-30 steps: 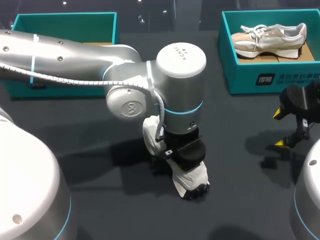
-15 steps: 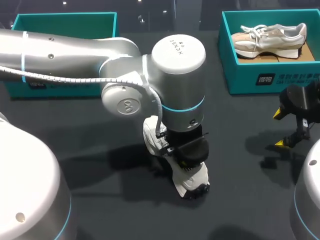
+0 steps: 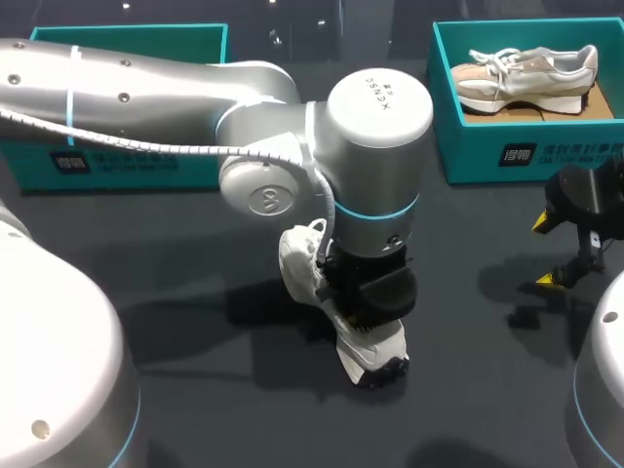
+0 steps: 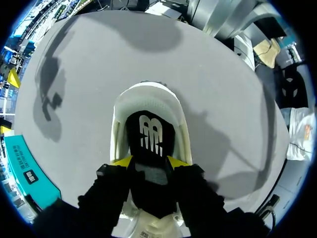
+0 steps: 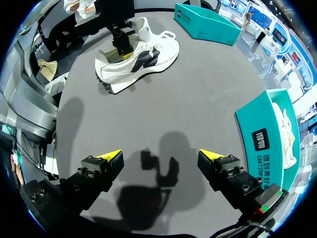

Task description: Take the shoe out of the shoebox, open the shoe tongue, remove and reinsert the insole, then place the shoe into the shoebox

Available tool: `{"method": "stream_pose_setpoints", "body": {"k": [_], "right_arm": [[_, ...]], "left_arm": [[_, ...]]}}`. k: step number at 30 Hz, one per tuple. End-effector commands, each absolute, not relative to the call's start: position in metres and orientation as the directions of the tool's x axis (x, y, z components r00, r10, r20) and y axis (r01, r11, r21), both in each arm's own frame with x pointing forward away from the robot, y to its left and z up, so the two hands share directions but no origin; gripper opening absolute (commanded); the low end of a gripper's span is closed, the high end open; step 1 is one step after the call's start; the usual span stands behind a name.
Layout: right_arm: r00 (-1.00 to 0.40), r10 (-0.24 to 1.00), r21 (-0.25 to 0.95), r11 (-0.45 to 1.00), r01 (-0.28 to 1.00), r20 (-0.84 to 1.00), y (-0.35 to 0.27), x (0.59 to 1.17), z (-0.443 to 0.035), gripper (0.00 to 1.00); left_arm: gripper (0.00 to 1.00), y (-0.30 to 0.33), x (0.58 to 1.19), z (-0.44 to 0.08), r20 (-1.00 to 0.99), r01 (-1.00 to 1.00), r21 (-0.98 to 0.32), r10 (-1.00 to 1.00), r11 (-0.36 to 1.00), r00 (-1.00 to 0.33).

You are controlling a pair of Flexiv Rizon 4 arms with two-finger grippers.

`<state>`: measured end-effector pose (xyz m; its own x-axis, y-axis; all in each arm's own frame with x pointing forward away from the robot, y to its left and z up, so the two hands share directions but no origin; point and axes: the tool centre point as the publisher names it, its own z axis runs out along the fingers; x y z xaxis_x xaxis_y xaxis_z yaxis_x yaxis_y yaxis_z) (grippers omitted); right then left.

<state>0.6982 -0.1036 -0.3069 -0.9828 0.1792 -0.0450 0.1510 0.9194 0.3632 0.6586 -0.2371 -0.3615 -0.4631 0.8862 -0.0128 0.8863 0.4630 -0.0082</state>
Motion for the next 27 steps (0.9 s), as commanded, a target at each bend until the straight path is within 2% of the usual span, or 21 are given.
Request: {"method": "stream_pose_setpoints", "body": {"k": [1, 3, 5, 8, 9, 16, 27], "right_arm": [[-0.982, 0.181, 0.359, 0.921, 0.152, -0.047, -0.103, 0.697, -0.307, 1.00], [-0.982, 0.181, 0.359, 0.921, 0.152, -0.047, -0.103, 0.697, -0.307, 1.00], [-0.982, 0.181, 0.359, 0.921, 0.152, -0.047, -0.103, 0.697, -0.307, 1.00], [-0.982, 0.181, 0.359, 0.921, 0.152, -0.047, -0.103, 0.697, -0.307, 1.00], [-0.982, 0.181, 0.359, 0.921, 0.152, -0.047, -0.103, 0.697, -0.307, 1.00], [-0.982, 0.181, 0.359, 0.921, 0.152, -0.047, -0.103, 0.697, -0.307, 1.00], [-0.982, 0.181, 0.359, 0.921, 0.152, -0.047, -0.103, 0.697, -0.307, 1.00]], "left_arm": [[0.47, -0.227, 0.660, -0.361, -0.019, 0.882, -0.001, 0.882, 0.471, -0.471], [0.52, -0.224, 0.661, -0.361, -0.019, 0.880, 0.000, 0.880, 0.475, -0.475], [0.71, -0.220, 0.662, -0.362, -0.022, 0.877, 0.004, 0.876, 0.481, -0.481], [0.84, -0.218, 0.666, -0.362, -0.035, 0.872, -0.001, 0.871, 0.490, -0.489], [0.92, -0.217, 0.667, -0.362, -0.039, 0.871, -0.003, 0.870, 0.491, -0.491], [1.00, -0.216, 0.671, -0.358, -0.080, 0.883, -0.029, 0.879, 0.469, -0.470], [1.00, -0.210, 0.682, -0.350, -0.120, 0.895, -0.083, 0.887, 0.439, -0.447]]}}
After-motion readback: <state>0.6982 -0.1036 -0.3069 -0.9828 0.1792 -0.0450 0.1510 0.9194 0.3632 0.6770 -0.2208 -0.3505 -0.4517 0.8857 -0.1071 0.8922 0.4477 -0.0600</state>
